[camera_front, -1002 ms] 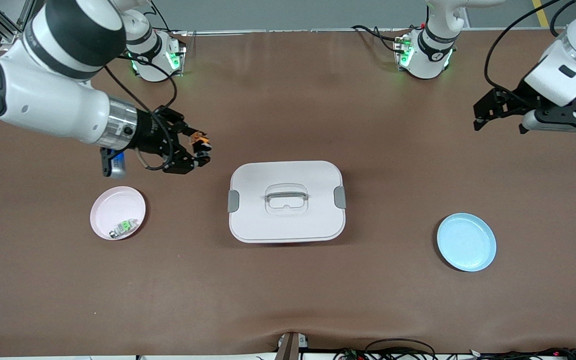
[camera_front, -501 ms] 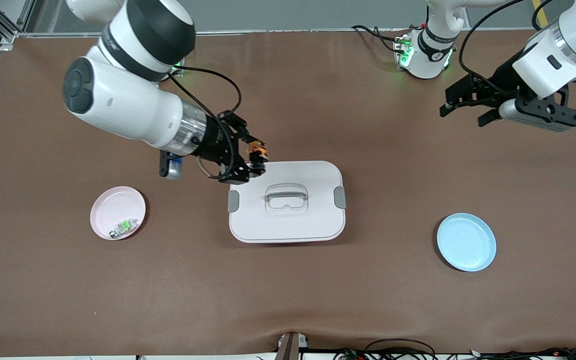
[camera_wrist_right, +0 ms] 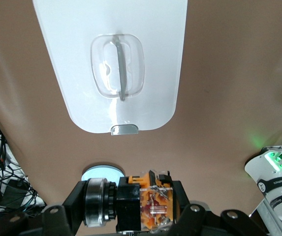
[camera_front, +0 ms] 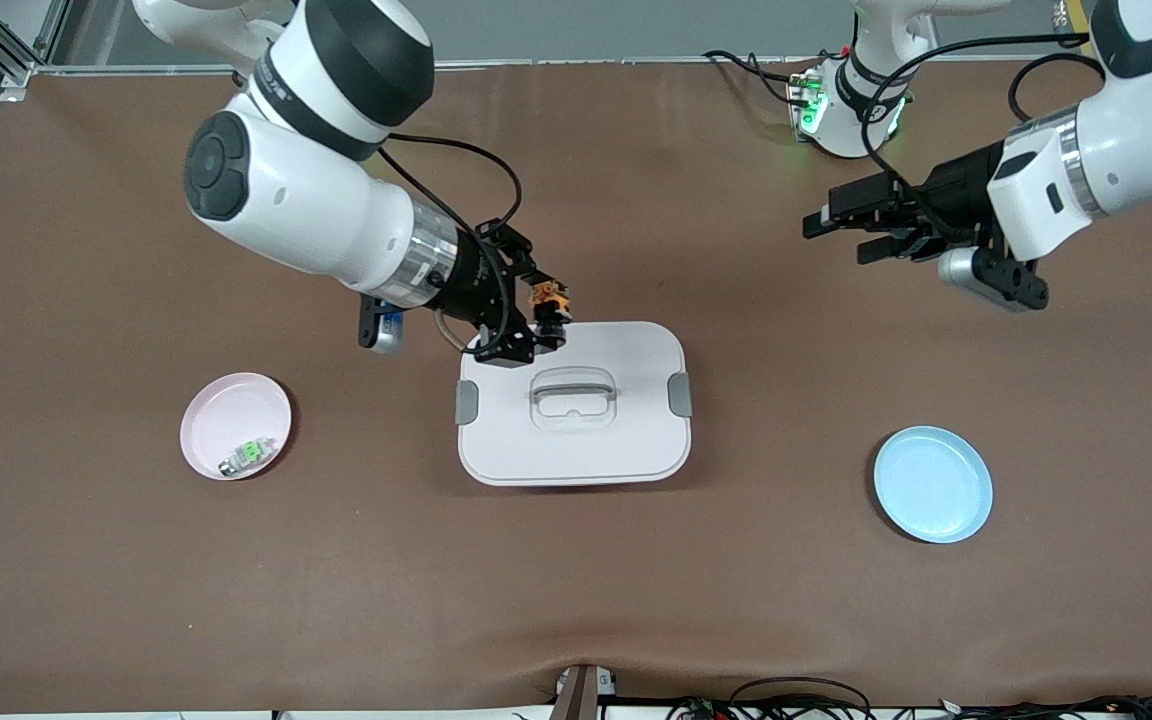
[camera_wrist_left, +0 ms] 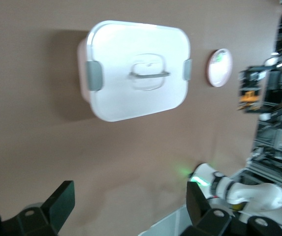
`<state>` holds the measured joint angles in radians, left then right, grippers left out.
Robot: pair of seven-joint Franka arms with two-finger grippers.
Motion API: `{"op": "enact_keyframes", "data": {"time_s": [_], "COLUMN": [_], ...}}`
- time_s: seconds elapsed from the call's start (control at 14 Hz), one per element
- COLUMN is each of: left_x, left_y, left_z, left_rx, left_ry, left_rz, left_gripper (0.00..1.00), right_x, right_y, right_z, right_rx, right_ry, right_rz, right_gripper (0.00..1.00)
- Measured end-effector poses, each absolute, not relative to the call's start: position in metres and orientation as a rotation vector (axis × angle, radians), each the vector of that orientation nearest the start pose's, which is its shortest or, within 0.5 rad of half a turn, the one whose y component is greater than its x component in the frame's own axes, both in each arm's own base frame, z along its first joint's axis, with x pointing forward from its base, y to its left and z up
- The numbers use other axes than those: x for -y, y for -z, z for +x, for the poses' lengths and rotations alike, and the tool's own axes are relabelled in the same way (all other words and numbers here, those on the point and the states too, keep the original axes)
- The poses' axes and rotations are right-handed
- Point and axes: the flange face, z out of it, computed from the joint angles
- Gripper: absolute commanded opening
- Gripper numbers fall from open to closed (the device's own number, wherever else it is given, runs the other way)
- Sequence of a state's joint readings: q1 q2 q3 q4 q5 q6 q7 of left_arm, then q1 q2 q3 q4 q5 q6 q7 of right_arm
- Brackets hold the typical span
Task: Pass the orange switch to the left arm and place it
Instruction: 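Carry the switch over the box while the left gripper approaches it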
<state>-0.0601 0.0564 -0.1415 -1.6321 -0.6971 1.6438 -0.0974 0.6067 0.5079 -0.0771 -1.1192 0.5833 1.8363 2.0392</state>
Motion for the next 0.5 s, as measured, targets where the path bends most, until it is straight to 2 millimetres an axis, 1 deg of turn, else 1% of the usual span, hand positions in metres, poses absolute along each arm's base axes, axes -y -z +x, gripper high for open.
{"op": "enact_keyframes", "data": {"time_s": [0.14,0.29,0.36,0.5], "left_x": [0.191,0.208,0.217,0.231], "left_y": [-0.592,-0.589,-0.585,-0.570], "left_z": [0.559,0.563,0.565,0.573], "left_rx": [0.027,0.011,0.001,-0.026], "left_ry": [0.166,0.148,0.154,0.175], "left_rz": [2.387,2.332,2.302,2.255], "left_gripper": [1.00,1.00,1.00,1.00], "right_x": [-0.440,-0.460,-0.466,-0.473], "right_y": [-0.543,-0.528,-0.525,-0.528], "right_z": [0.592,0.593,0.593,0.592], "right_rx": [-2.001,-2.017,-2.020,-2.029], "right_ry": [-0.624,-0.603,-0.599,-0.593], "right_rz": [-1.858,-1.834,-1.819,-1.769], "right_gripper": [0.00,0.00,0.00,0.00]}}
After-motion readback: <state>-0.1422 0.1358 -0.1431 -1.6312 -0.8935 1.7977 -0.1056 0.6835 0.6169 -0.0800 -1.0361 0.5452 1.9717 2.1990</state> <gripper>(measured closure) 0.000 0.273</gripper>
